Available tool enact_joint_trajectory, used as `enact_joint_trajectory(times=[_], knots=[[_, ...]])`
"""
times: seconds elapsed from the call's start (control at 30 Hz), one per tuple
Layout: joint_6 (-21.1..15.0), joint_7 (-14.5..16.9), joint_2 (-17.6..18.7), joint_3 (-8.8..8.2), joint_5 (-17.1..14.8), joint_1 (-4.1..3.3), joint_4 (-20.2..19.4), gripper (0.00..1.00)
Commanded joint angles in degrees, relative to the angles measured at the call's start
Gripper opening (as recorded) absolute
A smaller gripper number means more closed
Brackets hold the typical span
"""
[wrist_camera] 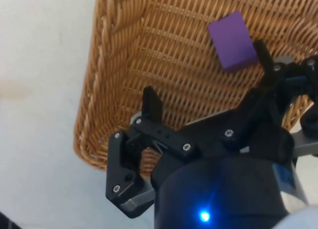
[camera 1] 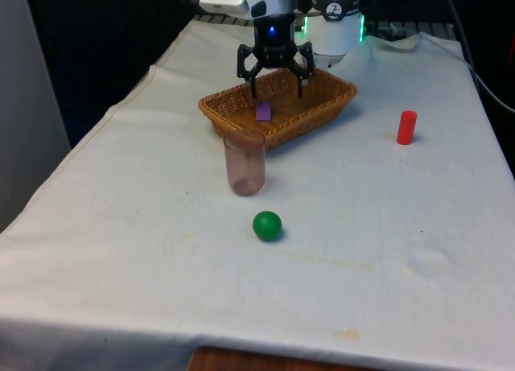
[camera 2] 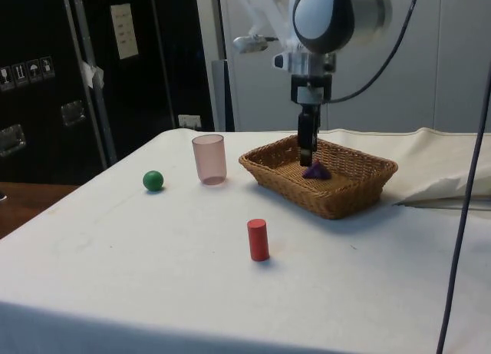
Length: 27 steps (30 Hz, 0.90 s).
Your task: Pick up the triangular block and place it into the basket.
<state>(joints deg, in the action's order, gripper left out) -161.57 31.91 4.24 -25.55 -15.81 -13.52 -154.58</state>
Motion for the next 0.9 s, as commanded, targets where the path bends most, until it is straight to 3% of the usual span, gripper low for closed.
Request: enact_joint_trajectory(times=[0.0, 0.27, 0.3, 0.53, 0.87], knots=[[0.3, 0.0, -0.5, -0.06, 0.1, 0.00, 0.0, 1.00], [4.0, -1.1, -4.0, 0.06, 1.0, -0.11, 2.2, 1.00], [3.6, -0.1, -4.4, -0.06, 0.2, -0.06, 1.6, 1.00], [7.2, -2.5, -4.1, 1.60, 0.5, -0.40, 5.9, 1.00], [8.5, -3.8, -2.5, 3.44, 0.2, -0.34, 9.1, 1.00]])
